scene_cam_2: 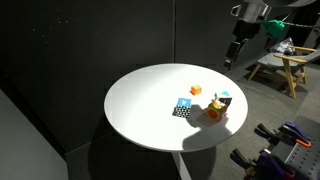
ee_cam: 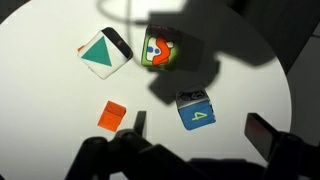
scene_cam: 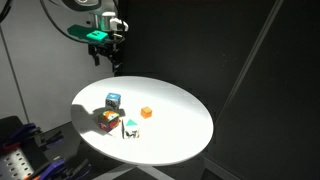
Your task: Move the plush block to the left
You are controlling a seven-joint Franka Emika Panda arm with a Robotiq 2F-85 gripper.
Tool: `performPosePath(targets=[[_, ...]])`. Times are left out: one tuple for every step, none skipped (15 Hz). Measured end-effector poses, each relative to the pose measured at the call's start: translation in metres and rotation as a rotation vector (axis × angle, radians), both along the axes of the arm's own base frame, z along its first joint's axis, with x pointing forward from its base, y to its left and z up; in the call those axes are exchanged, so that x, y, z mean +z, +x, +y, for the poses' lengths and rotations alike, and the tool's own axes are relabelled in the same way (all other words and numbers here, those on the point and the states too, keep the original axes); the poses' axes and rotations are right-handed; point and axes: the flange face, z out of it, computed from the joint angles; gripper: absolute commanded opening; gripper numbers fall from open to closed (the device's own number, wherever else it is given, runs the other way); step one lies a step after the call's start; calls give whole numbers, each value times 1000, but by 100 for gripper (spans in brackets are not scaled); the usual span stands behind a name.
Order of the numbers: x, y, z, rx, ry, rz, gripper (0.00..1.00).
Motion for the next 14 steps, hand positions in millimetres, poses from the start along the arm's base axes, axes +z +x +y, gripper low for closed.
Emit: performPosePath(targets=[[-6,0,-1,-8,7,10,100],[-12,1,-1,-15,7,15,100],[-18,2,-2,-24,6,13,100],[-25,3,-3,-36,5,10,100],[-32,4,-4,-50,4,6,100],[-41,5,-4,-64,3,6,100],[-48,7,-5,-77,1,8,100],[-56,9,-6,-92,0,10,100],[-65,11,-7,-104,-2,13,100],[-74,12,-8,-120,-4,18,100],[-84,14,-10,-135,-6,25,100],[-94,15,-11,-148,-10,33,100],[-105,16,-12,-160,-14,45,100],[-116,16,-14,-171,-20,59,100]])
